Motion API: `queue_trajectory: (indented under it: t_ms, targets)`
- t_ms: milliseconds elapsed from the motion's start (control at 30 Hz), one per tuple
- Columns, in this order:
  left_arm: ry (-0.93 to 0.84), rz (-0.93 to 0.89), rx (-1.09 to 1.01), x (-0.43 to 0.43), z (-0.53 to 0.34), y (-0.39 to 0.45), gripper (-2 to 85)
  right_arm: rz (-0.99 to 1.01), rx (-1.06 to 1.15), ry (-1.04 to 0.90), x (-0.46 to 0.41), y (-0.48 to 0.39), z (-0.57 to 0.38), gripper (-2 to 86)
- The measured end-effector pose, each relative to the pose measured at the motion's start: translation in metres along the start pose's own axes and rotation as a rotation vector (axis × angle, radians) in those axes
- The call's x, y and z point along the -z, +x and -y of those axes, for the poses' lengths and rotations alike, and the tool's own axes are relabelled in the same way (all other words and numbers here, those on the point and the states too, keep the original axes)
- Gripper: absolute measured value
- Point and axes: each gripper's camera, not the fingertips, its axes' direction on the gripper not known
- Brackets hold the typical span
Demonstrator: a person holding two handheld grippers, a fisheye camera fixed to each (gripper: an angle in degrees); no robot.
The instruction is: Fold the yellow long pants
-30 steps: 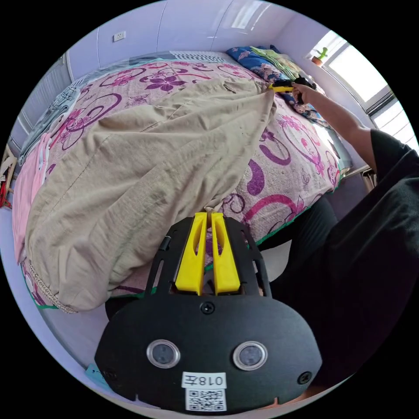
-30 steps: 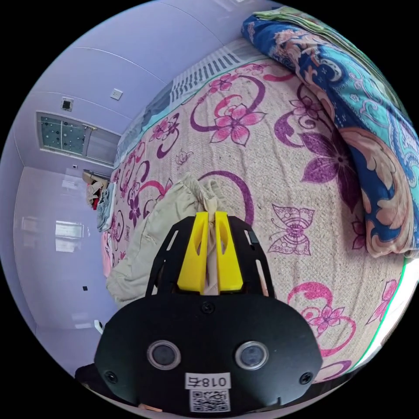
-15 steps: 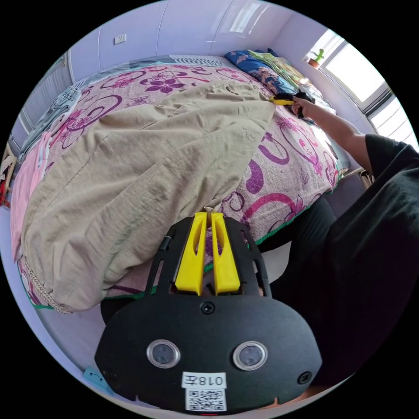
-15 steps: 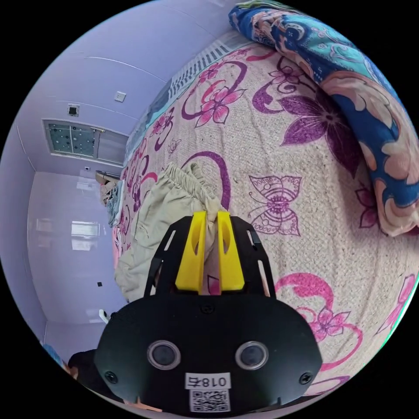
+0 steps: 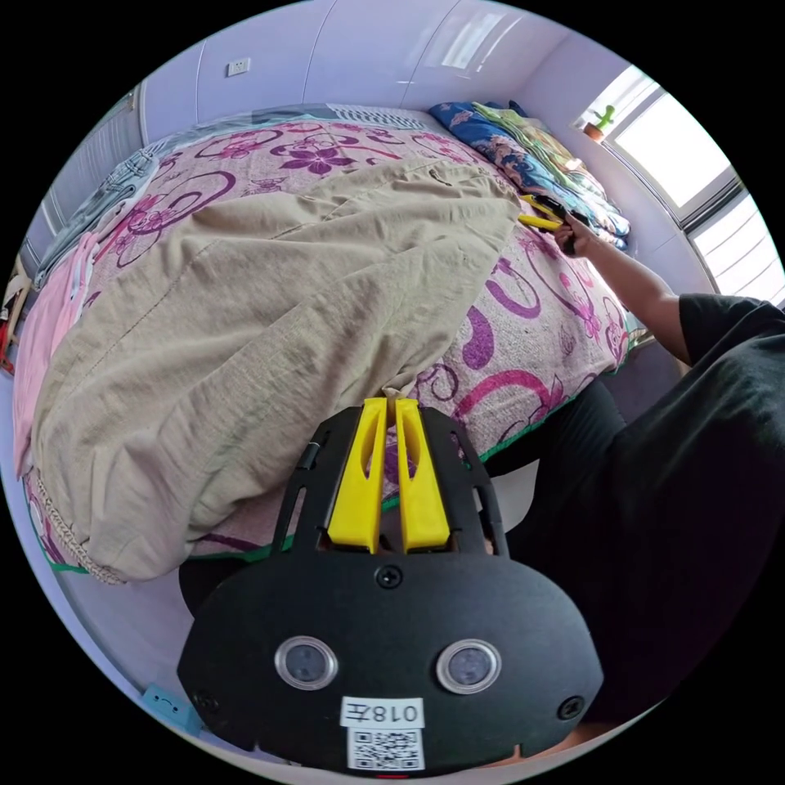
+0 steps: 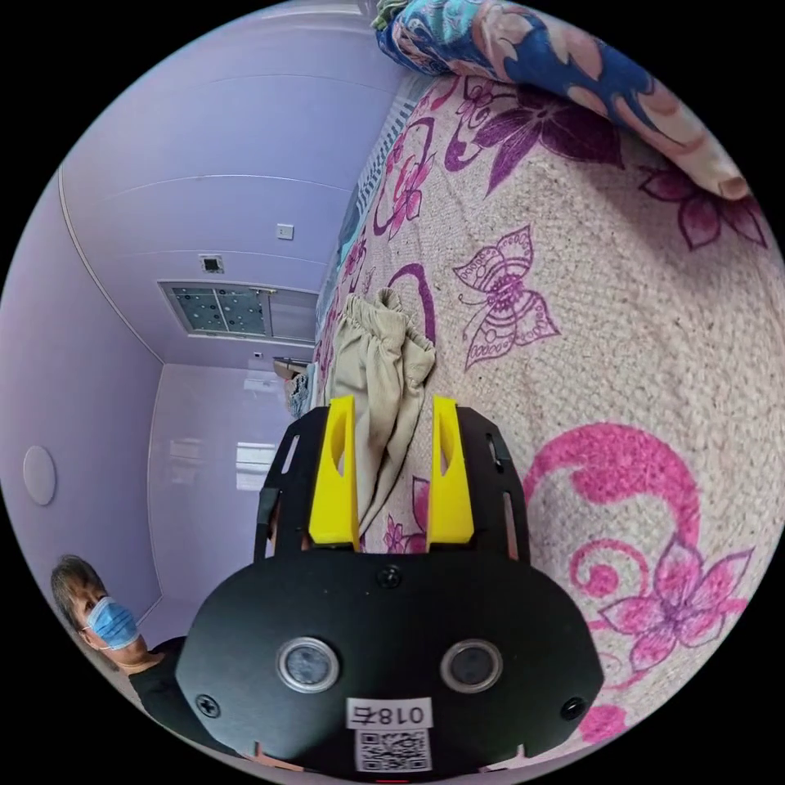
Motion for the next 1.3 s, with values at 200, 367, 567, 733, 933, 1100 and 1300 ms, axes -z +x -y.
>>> queue_trajectory:
  t_ms: [200,367,567,733,933,1100,1300]
  targets:
    - [0.028,-0.009,0.01,0.001,-0.015,0.002,-0.8,0.039,0.009,-0.007,-0.014,0.01,-0.003,13.0]
    - [0.08,0.014,-0.019,0.013,-0.026,0.01,-0.8,-0.051,0.041,-0.003,-0.021,-0.001,-0.004,2.2]
    - [0.259,0.078,-0.084,0.078,-0.046,0.03,-0.7,-0.07,0.287,0.046,0.017,-0.1,-0.012,0.6]
    - [0.254,-0.051,-0.186,0.056,-0.069,0.062,-0.7,-0.148,0.259,0.141,0.085,-0.084,-0.062,0.5]
    - [0.223,-0.129,-0.164,0.031,-0.091,0.083,-0.8,-0.097,0.021,0.212,0.126,-0.004,-0.124,0.4]
    - [0.52,-0.039,-0.166,0.13,-0.106,0.084,-0.8,0.07,0.188,0.324,0.149,-0.056,-0.15,0.3]
    - [0.731,0.058,-0.202,0.207,-0.111,0.092,-0.9,0.126,0.326,0.442,0.166,-0.128,-0.174,0.3]
